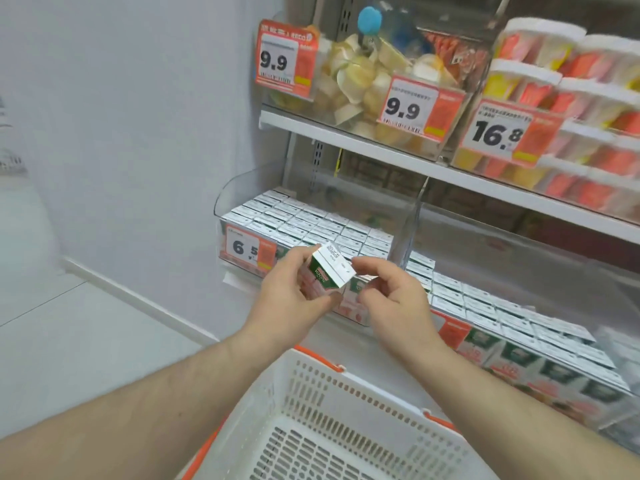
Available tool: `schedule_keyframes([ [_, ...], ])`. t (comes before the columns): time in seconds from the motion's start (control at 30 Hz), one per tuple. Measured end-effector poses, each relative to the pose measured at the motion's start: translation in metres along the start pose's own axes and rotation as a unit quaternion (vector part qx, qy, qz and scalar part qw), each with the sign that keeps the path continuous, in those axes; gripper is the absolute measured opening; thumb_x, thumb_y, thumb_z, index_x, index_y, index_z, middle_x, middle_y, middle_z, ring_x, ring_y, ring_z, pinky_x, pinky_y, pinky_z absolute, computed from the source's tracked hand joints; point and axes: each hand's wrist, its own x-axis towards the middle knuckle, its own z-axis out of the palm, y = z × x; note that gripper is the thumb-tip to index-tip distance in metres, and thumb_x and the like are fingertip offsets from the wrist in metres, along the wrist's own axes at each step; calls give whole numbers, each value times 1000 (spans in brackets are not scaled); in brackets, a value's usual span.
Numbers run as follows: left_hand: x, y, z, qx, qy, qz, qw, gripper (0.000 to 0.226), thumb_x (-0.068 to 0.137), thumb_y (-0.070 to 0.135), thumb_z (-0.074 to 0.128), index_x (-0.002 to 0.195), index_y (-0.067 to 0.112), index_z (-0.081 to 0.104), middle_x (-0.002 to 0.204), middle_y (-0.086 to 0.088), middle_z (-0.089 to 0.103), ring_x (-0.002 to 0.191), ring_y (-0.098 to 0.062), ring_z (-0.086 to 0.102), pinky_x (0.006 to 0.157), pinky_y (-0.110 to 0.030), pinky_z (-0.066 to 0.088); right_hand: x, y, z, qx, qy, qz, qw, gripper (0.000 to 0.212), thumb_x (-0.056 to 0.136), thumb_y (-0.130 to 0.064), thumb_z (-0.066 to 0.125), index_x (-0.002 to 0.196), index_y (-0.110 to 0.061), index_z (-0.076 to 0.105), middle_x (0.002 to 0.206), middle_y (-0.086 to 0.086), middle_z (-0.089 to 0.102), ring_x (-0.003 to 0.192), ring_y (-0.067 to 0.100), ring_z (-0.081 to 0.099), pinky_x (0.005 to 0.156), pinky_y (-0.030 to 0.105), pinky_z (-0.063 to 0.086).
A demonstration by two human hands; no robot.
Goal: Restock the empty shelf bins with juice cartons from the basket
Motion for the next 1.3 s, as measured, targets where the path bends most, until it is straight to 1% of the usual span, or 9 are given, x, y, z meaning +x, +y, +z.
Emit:
schedule_keyframes([
  [0.13, 12, -1, -7, 4, 12, 42, 999, 62, 64, 15, 81, 121, 29, 58, 118, 9, 62, 115, -11, 58, 98, -39, 49, 12, -15, 14, -13, -61, -20, 998, 46, 74, -18, 70, 107, -46, 57, 97, -24, 65, 70, 0, 57, 67, 12, 44],
  [0.3, 30, -3, -23, 70, 25, 74, 994, 58, 74, 8, 77, 120, 35, 53, 113, 21, 56, 109, -5, 54, 94, -14, 42, 37, -26, 33, -135, -54, -71, 987, 30, 82, -23, 67, 108, -38, 66, 86, -17, 68, 80, 0, 58, 66, 9, 42],
  [0.5, 69, -22, -53, 222, 159, 15, 962, 54, 81, 28, 70, 131, 20, 51, 135, 5, 48, 128, -15, 39, 109, -32, 29, 113, -28, 39, -195, 2, -127, 973, 33, 90, -18, 62, 123, -23, 60, 105, -2, 68, 93, 19, 61, 84, 35, 49],
  [0.73, 152, -27, -61, 313, 152, -181, 920, 60, 85, 31, 54, 144, 26, 40, 160, -9, 11, 148, -23, 5, 116, -46, 10, 253, 9, 74, -345, -30, 11, 938, 33, 92, -21, 61, 122, -10, 56, 116, 13, 62, 105, 33, 60, 77, 29, 43],
  [0.83, 174, -39, -64, 315, 130, -178, 923, 54, 88, 30, 50, 142, 28, 43, 160, -4, 13, 145, -25, 15, 114, -44, 17, 289, 28, 91, -401, -116, 85, 905, 34, 98, -19, 50, 128, -3, 53, 123, 13, 58, 105, 28, 59, 75, 29, 45],
  [0.93, 187, -51, -69, 272, 158, -179, 932, 39, 92, 26, 45, 130, 28, 56, 158, -1, 19, 139, -27, 27, 110, -42, 28, 313, 52, 107, -368, -178, 103, 907, 29, 96, -16, 46, 117, -2, 60, 117, 15, 60, 103, 29, 61, 76, 29, 47],
  [1.03, 191, -60, -68, 216, 224, -171, 935, 25, 93, 25, 44, 106, 30, 65, 151, 3, 29, 132, -23, 36, 102, -37, 32, 321, 60, 113, -230, -189, 178, 938, 13, 89, -4, 47, 78, -7, 54, 83, 13, 56, 65, 20, 59, 58, 21, 41],
  [1.13, 193, -67, -66, 148, 270, -175, 935, 19, 93, 27, 46, 94, 27, 65, 133, 9, 42, 101, -8, 46, 88, -27, 28, 329, 65, 107, -31, -204, 277, 938, 19, 89, -5, 39, 71, -9, 43, 56, 7, 49, 32, 14, 46, 37, 16, 36],
  [1.3, 193, -66, -64, 102, 285, -191, 934, 19, 91, 27, 47, 87, 31, 65, 114, 15, 43, 77, 8, 46, 83, -29, 31, 353, 82, 108, -18, -289, 336, 897, 66, 90, -64, 43, 103, -3, 66, 79, 14, 63, 64, 25, 60, 63, 32, 47],
])
